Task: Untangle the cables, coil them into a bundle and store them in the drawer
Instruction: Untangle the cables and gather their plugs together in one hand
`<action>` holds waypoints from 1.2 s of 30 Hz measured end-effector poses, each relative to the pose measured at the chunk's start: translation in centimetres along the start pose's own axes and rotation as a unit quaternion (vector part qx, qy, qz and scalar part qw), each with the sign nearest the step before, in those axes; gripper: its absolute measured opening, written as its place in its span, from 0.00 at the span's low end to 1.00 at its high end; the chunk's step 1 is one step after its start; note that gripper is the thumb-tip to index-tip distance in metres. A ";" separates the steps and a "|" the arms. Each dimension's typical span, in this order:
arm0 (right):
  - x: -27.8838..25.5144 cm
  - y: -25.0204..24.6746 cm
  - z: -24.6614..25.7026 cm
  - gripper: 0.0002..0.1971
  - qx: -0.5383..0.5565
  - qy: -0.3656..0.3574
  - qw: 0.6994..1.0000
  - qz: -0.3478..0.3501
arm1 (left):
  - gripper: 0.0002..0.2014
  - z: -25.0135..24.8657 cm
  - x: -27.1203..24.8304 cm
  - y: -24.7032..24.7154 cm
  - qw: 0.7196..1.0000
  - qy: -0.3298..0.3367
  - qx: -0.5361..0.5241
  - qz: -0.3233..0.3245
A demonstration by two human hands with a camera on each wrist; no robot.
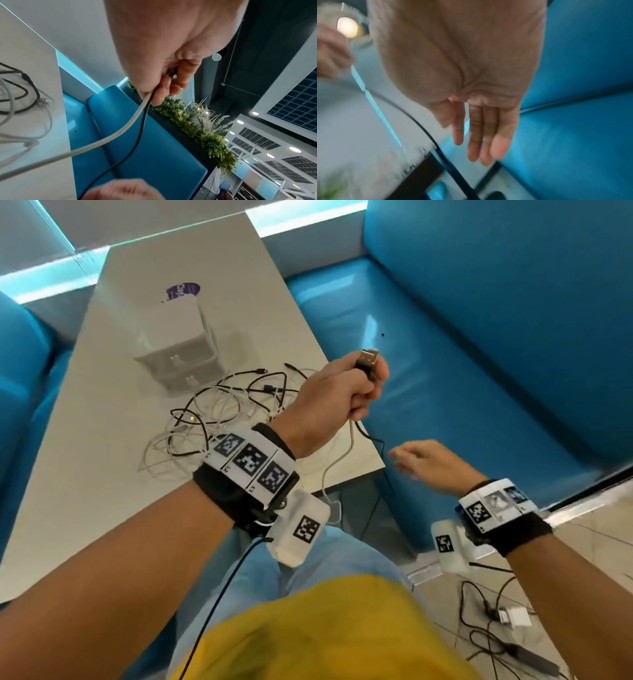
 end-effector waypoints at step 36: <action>-4.3 -4.2 15.1 0.10 0.199 -0.220 0.954 -0.035 | 0.14 4.6 -0.6 -0.1 0.995 -0.097 0.033 0.011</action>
Point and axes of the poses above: each hand's wrist, its own x-axis towards the middle knuckle, its own y-axis out of the palm, z = x × y, the point moved 7 cm from there along x, towards the middle knuckle, and after that the axes turned 5 degrees about -z, right-handed, at the moved point
